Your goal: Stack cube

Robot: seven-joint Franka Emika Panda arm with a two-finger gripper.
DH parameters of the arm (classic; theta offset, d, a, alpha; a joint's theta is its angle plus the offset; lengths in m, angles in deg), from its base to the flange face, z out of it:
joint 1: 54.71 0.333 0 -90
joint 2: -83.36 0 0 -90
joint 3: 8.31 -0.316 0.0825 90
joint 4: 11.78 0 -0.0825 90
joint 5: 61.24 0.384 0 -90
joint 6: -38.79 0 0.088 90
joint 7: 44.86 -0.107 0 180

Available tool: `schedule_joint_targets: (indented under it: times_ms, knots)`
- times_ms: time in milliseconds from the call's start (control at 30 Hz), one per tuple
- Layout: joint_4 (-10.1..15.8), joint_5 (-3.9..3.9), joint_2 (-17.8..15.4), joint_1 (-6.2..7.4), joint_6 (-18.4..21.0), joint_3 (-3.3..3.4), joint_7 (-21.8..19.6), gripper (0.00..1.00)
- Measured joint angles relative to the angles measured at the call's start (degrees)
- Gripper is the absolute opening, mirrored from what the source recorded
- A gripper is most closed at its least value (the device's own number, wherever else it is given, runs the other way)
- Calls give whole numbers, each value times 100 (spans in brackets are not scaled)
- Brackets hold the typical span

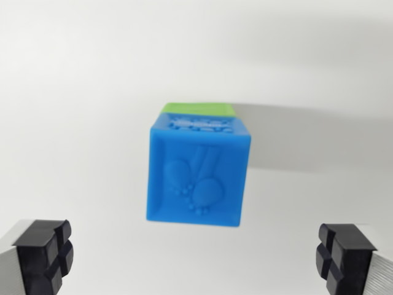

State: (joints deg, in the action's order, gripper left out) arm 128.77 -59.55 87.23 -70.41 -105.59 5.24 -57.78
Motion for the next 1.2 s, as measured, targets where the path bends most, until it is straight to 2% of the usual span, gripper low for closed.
schedule_joint_targets:
  times_ms: [333, 633, 1200]
  knots:
    - [-136, -193, -510, -5, 630, 4, -138, 100]
    - [-335, -308, -907, -6, 1215, 4, -226, 100]
    - [-845, -411, -1430, -6, 2233, -23, -313, 100]
